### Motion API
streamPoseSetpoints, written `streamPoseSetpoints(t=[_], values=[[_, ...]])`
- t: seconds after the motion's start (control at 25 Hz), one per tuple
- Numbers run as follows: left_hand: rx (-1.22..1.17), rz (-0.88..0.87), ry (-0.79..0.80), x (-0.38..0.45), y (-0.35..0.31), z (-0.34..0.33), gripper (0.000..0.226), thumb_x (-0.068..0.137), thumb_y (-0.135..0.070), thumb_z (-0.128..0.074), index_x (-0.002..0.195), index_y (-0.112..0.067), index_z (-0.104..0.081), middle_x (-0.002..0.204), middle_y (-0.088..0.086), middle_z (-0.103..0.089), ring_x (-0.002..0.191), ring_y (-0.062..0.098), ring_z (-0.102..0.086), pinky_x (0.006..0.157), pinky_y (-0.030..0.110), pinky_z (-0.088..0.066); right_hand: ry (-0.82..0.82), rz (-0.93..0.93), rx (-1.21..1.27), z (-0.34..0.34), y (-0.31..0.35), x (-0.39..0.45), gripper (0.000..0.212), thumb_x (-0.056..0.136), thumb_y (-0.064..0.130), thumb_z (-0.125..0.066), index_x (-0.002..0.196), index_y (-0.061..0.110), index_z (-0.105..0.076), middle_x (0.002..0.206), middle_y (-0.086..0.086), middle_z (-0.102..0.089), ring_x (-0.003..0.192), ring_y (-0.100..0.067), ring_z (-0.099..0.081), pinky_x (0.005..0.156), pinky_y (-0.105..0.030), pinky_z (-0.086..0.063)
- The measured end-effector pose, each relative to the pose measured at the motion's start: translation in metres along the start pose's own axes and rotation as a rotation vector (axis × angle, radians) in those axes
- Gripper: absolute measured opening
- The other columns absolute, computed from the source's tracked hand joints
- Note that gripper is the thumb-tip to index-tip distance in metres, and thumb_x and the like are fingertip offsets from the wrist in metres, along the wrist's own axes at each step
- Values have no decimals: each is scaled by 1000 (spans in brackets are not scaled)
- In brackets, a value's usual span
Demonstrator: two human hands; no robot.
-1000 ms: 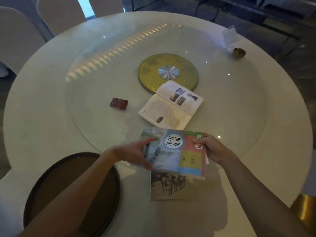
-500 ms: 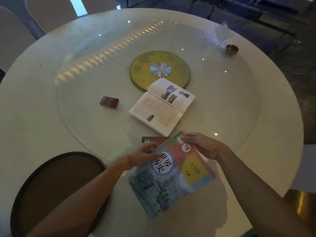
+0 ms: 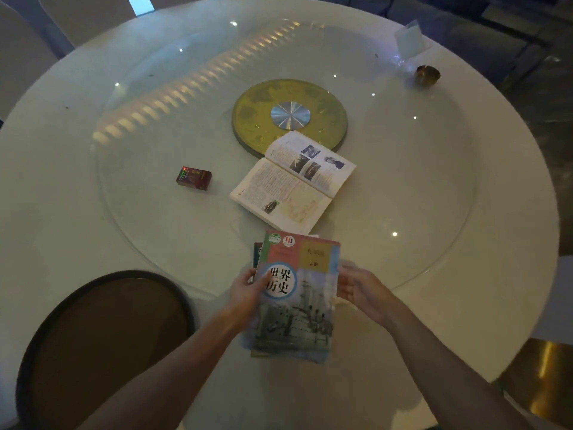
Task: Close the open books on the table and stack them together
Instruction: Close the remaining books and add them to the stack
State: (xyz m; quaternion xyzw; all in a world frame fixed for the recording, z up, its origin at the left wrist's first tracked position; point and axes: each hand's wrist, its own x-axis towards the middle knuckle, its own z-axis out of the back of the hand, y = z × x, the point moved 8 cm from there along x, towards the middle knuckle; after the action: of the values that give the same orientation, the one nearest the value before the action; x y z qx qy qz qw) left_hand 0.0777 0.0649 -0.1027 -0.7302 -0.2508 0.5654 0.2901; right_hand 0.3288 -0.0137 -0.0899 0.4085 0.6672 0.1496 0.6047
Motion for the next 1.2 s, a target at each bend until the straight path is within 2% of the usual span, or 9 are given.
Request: streamPoseSetpoints(t=[0.2,0.32,0.44,0.52,0.68,0.8,0.92,1.08,1.2], values=[[220,-7,-219,1,23,10,13,97,-8,-60,108,-1,-59,111,24,-70,93,32,-70,76,43,-61,-155,27,-204,-18,-18,6,32,98,21,-59,119,40,-74,114,0,-79,96,-21,-77,73,-37,-60],[528,-140,-253,-2,13,10,11,94,-12,-62,105,-11,-63,107,13,-74,90,21,-69,71,34,-58,-241,116,-392,-24,-12,13,33,94,7,-55,120,23,-69,113,-10,-72,97,-32,-71,79,-42,-62],[841,-221,-263,-1,2,14,16,92,-21,-60,101,-10,-69,98,11,-69,87,23,-66,69,34,-55,-299,166,-645,-34,-7,15,22,88,2,-52,90,22,-59,103,-10,-52,83,-28,-50,58,-26,-41],[1001,-260,-268,-2,-2,16,21,91,-27,-60,101,-9,-68,96,8,-57,86,24,-59,73,35,-54,-315,80,-790,-34,-14,19,18,89,9,-53,79,21,-45,110,-10,-43,91,-27,-44,67,-30,-37],[1083,-304,-213,-4,5,18,26,91,-26,-62,110,-9,-64,99,6,-51,92,25,-59,81,38,-55,-278,48,-786,-32,-21,25,4,90,16,-54,93,18,-57,106,-8,-44,95,-25,-40,78,-36,-35],[1036,-286,-221,-4,9,22,27,92,-25,-60,115,-11,-62,97,4,-50,89,23,-59,76,33,-52,-274,47,-842,-35,-21,27,34,96,25,-53,129,18,-59,123,-9,-45,116,-32,-47,89,-38,-44],[1034,-261,-228,-2,10,25,28,92,-29,-60,115,-14,-63,98,2,-52,89,21,-61,75,33,-54,-294,-2,-874,-35,-24,29,41,99,26,-51,138,14,-55,145,-14,-39,131,-36,-45,100,-41,-45],[1077,-375,-211,5,-16,18,42,90,-30,-63,129,-15,-56,111,5,-54,106,24,-58,87,34,-52,-304,43,-863,-36,-19,28,27,99,24,-52,122,21,-64,141,-15,-50,138,-33,-40,95,-38,-40],[1199,-530,-113,26,-48,-16,53,89,-31,-62,139,-18,-51,135,6,-54,120,26,-53,101,39,-45,-331,127,-794,-36,-10,22,19,98,22,-55,113,22,-68,116,-6,-66,112,-26,-58,86,-40,-52]])
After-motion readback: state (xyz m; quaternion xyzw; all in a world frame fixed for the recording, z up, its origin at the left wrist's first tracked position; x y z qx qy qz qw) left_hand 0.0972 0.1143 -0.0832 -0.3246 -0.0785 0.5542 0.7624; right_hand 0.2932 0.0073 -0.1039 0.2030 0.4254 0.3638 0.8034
